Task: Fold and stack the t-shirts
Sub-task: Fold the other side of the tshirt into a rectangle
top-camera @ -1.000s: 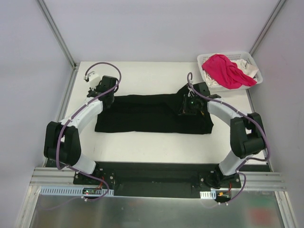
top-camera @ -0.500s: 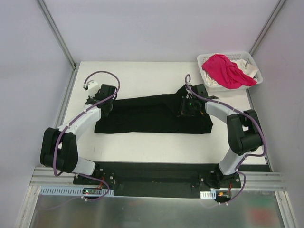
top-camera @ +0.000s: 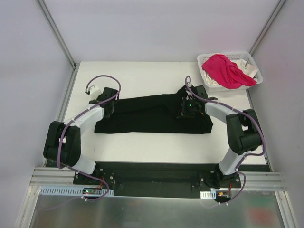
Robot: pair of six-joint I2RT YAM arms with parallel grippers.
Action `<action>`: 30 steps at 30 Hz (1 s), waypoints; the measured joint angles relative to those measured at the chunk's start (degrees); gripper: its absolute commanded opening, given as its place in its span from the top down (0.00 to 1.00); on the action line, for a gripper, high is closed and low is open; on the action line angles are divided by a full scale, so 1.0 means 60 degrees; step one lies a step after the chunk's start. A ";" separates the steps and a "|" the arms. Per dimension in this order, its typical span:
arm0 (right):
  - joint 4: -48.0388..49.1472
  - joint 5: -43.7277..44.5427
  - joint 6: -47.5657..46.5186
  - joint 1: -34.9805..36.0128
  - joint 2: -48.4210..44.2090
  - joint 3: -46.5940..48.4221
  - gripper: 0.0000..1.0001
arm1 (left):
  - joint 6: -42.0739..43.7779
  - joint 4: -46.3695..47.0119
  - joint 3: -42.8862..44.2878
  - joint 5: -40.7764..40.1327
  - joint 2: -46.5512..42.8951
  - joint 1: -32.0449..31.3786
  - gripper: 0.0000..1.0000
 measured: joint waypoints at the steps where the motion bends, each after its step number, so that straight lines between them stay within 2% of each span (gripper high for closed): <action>1: -0.0004 0.0004 0.0018 0.0000 0.0000 -0.0044 0.78 | -0.0076 -0.0015 -0.0011 0.0076 0.0076 0.0000 0.62; 2: -0.0004 0.0007 0.0058 0.0000 0.0000 -0.0080 0.76 | -0.0153 -0.0029 -0.0018 0.0124 0.0142 0.0000 0.55; 3: -0.0004 0.0025 0.0055 0.0000 -0.0007 -0.0120 0.71 | -0.0193 -0.0022 -0.0018 0.0168 0.0178 0.0000 0.41; 6: -0.0040 0.0073 0.0066 0.0000 -0.0051 -0.0171 0.63 | -0.0262 -0.0018 -0.0011 0.0397 0.0189 0.0000 0.20; 9: -0.0062 0.0182 0.0084 0.0000 -0.0222 -0.0175 0.56 | -0.0342 -0.0007 -0.0007 0.0583 0.0168 -0.0004 0.14; 19: -0.0313 0.0667 0.0007 -0.0321 -0.1330 -0.0113 0.57 | -0.0306 -0.0025 0.0197 0.0685 -0.0973 -0.0062 0.12; 30: -0.0342 0.0557 0.0000 -0.0758 -0.0685 0.2029 0.60 | 0.0022 0.0055 0.1537 0.0554 -0.0495 -0.0062 0.16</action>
